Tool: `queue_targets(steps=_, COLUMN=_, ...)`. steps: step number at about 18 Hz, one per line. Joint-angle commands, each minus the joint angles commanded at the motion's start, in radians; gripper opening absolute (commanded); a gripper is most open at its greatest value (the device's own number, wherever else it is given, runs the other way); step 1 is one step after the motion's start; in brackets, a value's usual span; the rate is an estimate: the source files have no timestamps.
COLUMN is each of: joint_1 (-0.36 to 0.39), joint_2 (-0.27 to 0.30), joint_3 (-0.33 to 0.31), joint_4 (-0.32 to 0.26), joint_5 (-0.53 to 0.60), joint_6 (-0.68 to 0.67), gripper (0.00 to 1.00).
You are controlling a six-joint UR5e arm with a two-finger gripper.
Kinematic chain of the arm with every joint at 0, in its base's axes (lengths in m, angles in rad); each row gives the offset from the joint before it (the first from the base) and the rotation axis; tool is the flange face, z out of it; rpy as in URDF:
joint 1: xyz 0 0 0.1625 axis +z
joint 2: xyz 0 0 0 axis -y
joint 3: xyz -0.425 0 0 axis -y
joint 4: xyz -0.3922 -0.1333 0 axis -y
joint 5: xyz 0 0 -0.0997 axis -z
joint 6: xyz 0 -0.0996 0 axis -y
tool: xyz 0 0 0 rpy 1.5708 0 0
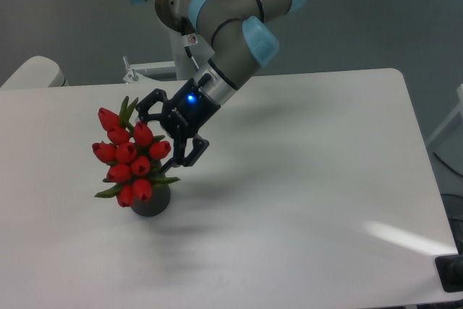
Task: Insert the flowers into the vase
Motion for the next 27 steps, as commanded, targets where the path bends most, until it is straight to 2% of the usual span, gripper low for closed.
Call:
queue_targets(steps=2, joint_1=0.019, joint_2=0.025, joint_3=0.002, joint_4=-0.003, joint_5=0.048, joint_6=0.009, gripper=1.00)
queue_targets(steps=5, joint_1=0.052, joint_2=0.045, joint_3=0.023, joint_4=-0.012, joint_5=0.056, joint_6=0.009, gripper=1.00)
queue_targets(steps=9, joint_1=0.124, joint_2=0.049, joint_3=0.061, joint_4=-0.014, joint_5=0.100, joint_6=0.009, gripper=1.00)
queue_targets(steps=12, joint_1=0.189, joint_2=0.036, joint_3=0.118, joint_4=-0.014, joint_5=0.151, joint_6=0.011, gripper=1.00)
queue_targets(steps=15, joint_1=0.222, joint_2=0.009, joint_3=0.173, joint_4=-0.014, joint_5=0.227, joint_6=0.028, gripper=1.00)
queue_targets(steps=20, joint_1=0.308, joint_2=-0.017, joint_3=0.216, joint_4=-0.017, joint_5=0.293, joint_6=0.072, gripper=1.00)
queue_targets(steps=22, joint_1=0.341, joint_2=-0.017, joint_3=0.251, joint_4=-0.020, joint_5=0.391, joint_6=0.075, gripper=1.00)
queue_targets(steps=27, joint_1=0.345, joint_2=-0.018, joint_3=0.311, joint_4=-0.021, joint_5=0.526, joint_6=0.080, gripper=1.00)
